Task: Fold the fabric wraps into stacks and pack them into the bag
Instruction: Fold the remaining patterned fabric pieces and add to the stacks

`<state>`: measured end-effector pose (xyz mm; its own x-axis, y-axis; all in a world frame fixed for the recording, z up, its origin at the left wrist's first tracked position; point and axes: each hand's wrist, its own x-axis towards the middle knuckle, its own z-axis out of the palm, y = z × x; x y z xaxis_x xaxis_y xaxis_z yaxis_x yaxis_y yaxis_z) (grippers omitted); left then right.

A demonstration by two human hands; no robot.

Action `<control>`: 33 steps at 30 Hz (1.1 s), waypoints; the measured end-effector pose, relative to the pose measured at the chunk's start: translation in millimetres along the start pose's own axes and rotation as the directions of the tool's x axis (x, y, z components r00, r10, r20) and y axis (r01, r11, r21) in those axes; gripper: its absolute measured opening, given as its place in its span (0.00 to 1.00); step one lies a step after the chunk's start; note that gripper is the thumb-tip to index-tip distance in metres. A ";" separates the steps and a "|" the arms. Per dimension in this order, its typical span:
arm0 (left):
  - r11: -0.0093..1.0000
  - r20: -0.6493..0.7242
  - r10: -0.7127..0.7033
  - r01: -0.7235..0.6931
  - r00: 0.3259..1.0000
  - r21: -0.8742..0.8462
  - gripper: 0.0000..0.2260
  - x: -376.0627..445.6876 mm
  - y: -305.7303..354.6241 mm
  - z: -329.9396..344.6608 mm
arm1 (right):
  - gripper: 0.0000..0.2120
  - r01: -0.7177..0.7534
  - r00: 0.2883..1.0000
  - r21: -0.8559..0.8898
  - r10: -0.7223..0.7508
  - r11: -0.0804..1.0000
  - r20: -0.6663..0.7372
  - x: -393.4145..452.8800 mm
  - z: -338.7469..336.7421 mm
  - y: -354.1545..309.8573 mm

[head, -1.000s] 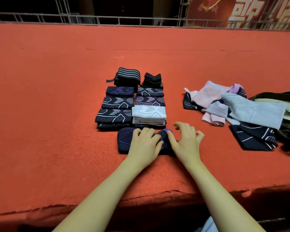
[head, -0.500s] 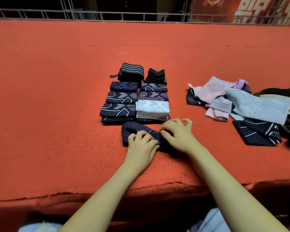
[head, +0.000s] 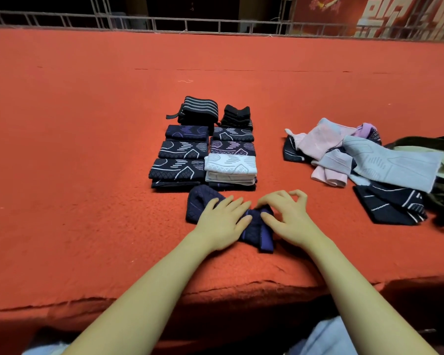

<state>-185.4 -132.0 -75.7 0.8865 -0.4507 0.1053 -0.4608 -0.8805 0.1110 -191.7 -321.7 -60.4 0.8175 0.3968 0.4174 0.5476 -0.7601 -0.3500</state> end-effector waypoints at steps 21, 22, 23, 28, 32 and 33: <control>0.982 -0.570 -0.184 0.124 0.801 -0.142 0.15 0.9 -29.9 2.4 | 0.06 -0.030 0.822 -0.341 -0.171 0.940 -0.543 -5.2 21.0 -18.4; 0.983 -0.582 -0.179 0.121 0.793 -0.138 0.15 1.9 -31.7 -0.3 | 0.07 -0.054 0.818 -0.271 -0.113 0.961 -0.564 -4.0 21.2 -18.3; 0.983 -0.601 -0.177 0.111 0.779 -0.146 0.15 3.3 -32.7 -3.5 | 0.07 -0.084 0.809 -0.178 -0.037 0.981 -0.587 -1.6 19.8 -18.8; 0.979 -0.599 -0.108 -0.020 0.793 -0.203 0.17 8.6 -27.2 -27.4 | 0.06 -0.222 0.782 0.071 0.221 0.972 -0.583 21.3 -0.9 -20.9; 0.979 -0.290 -0.054 -0.007 0.955 -0.203 0.30 -3.9 -35.0 -23.0 | 0.12 -0.402 0.797 0.296 0.490 0.867 -0.352 31.0 -7.3 -13.2; 0.988 -0.213 -0.049 0.016 0.976 -0.150 0.33 -8.9 -38.4 -15.3 | 0.10 -0.397 0.812 0.317 0.491 0.861 -0.317 28.1 -5.2 -13.7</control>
<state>-176.3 -91.9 -65.7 0.8783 -0.3657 0.3080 -0.4475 -0.8556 0.2602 -177.2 -302.9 -39.5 0.8758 -0.2137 0.4327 0.2038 -0.6490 -0.7330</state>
